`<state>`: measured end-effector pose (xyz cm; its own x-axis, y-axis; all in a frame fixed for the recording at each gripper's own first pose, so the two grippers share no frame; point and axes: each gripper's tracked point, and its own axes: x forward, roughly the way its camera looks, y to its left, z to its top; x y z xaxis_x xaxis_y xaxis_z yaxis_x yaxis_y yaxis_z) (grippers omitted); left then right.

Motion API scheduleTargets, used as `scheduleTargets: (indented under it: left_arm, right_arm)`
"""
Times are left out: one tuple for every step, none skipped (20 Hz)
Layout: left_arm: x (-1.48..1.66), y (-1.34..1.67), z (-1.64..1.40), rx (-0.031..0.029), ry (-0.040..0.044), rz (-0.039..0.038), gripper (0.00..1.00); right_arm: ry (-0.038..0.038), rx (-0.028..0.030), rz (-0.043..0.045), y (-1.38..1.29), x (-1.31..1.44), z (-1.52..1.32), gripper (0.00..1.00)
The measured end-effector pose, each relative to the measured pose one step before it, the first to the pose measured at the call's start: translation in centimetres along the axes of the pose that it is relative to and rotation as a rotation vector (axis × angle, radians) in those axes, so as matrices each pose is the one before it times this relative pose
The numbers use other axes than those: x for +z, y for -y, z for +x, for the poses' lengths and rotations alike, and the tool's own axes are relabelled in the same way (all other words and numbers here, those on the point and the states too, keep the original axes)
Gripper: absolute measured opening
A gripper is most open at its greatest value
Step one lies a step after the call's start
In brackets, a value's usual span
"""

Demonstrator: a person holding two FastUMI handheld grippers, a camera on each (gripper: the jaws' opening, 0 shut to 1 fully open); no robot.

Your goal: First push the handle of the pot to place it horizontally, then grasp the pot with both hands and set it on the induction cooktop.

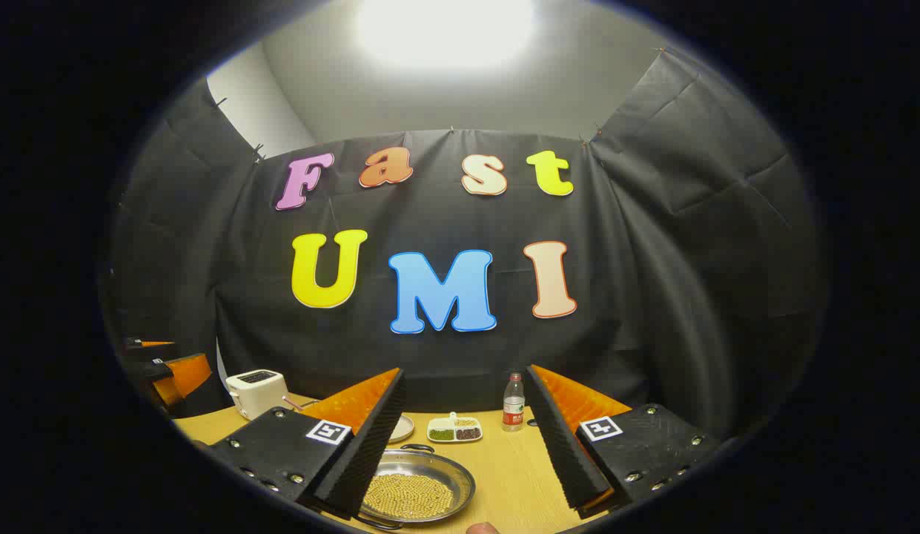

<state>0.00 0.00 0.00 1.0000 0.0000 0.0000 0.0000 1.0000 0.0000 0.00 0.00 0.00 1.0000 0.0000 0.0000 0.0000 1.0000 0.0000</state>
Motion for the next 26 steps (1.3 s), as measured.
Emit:
scheduleTargets:
  left_arm:
    - [-0.113,0.069,-0.132,-0.00138,-0.00063,0.00165,0.94]
    - [0.05,-0.046,-0.047,0.002,0.00118,0.00492,0.96]
    - [0.048,-0.141,0.029,0.0023,0.00427,0.00724,0.94]
    - [0.187,-0.136,-0.036,0.00416,0.00446,0.00397,0.97]
    - [0.118,-0.025,-0.211,0.00302,0.00333,0.00008,0.97]
    - [0.182,0.02,-0.069,0.00294,0.00288,-0.00276,0.97]
    - [-0.039,-0.041,-0.039,0.00248,0.00211,-0.00304,0.97]
    - [0.147,0.0,-0.051,0.00193,0.00205,-0.0012,0.97]
    - [-0.022,-0.033,-0.195,0.00195,0.00221,0.0004,0.97]
    - [0.093,-0.019,-0.171,0.0026,0.00164,0.00216,0.97]
    - [0.035,0.054,-0.13,0.00292,0.00292,0.00147,0.97]
    - [0.134,0.136,-0.115,0.00096,0.00276,0.00034,0.97]
    - [0.016,0.066,-0.101,0.00406,0.00236,0.00049,0.94]
    - [0.115,0.103,-0.148,0.00176,0.003,0.00011,0.97]
    - [0.029,0.125,-0.026,0.00226,0.00066,0.00105,0.97]
    - [0.106,0.082,-0.04,0.00131,0.00057,0.00057,0.94]
    - [-0.071,0.102,-0.138,0.0024,0.0009,-0.00033,0.94]
    - [0.069,0.107,-0.077,0.00146,0.00001,0.00006,0.97]
    - [-0.019,0.133,0.024,0.00222,0.00125,0.00048,0.97]
    - [0.173,0.033,-0.144,0.00167,0.002,0.00141,0.94]
    - [-0.018,0.034,-0.033,0.0021,0.00117,0.00155,0.94]
    - [0.051,0.036,0.054,0.00229,0.00063,0.00119,0.94]
    - [-0.028,0.1,0.073,0.00274,0.0004,-0.00011,0.94]
    - [0.002,-0.009,-0.119,0.00248,0.00041,-0.00034,0.94]
    - [0.004,0.029,0.029,0.00195,0.00004,-0.00006,0.94]
    - [0.04,0.066,0.085,0.00101,-0.00017,0.00142,0.94]
  right_arm:
    - [0.00298,0.0011,-0.00129,0.062,0.035,-0.006,0.96]
    - [0.00248,0.00156,-0.00214,-0.002,0.102,0.005,0.96]
    - [0.00022,0.00213,-0.00084,0.011,-0.046,0.019,0.96]
    - [-0.00188,0.00522,0.00175,-0.111,0.056,0.002,0.96]
    - [-0.00101,0.00313,0.00227,-0.138,-0.047,-0.054,0.96]
    - [-0.00007,0.00358,0.00082,-0.088,0.045,-0.082,0.96]
    - [0.00241,0.0036,-0.00035,0.004,0.037,-0.033,0.96]
    - [0.0015,0.0028,-0.00175,-0.042,0.16,0.018,0.96]
    - [0.00116,0.00391,-0.00074,-0.031,0.051,-0.032,0.96]
    - [0.00123,0.00266,0.00024,-0.027,-0.018,0.043,0.96]
    - [0.0007,0.00214,0.00089,0.074,0.051,-0.013,0.96]
    - [-0.0003,0.00235,0.00117,0.069,0.049,0.005,0.96]
    - [-0.00044,0.00209,0.00078,0.044,-0.11,-0.063,0.96]
    - [0.00083,0.00138,-0.00016,0.065,0.055,-0.013,0.96]
    - [0.00043,0.00141,-0.00093,0.125,-0.015,0.019,0.96]
    - [-0.00158,-0.0008,-0.00163,0.168,0.026,0.041,0.96]
    - [-0.00305,-0.00146,-0.00276,0.203,-0.134,0.042,0.96]
    - [-0.00122,0.0005,-0.00195,0.089,0.01,0.03,0.96]
    - [-0.00151,-0.00048,-0.0018,0.112,-0.056,0.098,0.96]
    - [-0.00221,0.00009,-0.00191,0.087,0.064,0.027,0.97]
    - [-0.00356,-0.0009,-0.00235,0.085,-0.209,0.058,0.96]
    - [-0.00333,0.00204,-0.00271,0.067,-0.042,0.155,0.96]
    - [-0.00412,0.00187,-0.00202,-0.044,-0.125,0.182,0.96]
    - [-0.00408,0.00566,-0.00132,-0.065,-0.096,-0.012,0.96]
    - [-0.00383,0.00153,-0.00236,0.055,-0.066,0.117,0.95]
    - [-0.00074,0.00197,-0.00096,0.131,0.019,0.12,0.9]
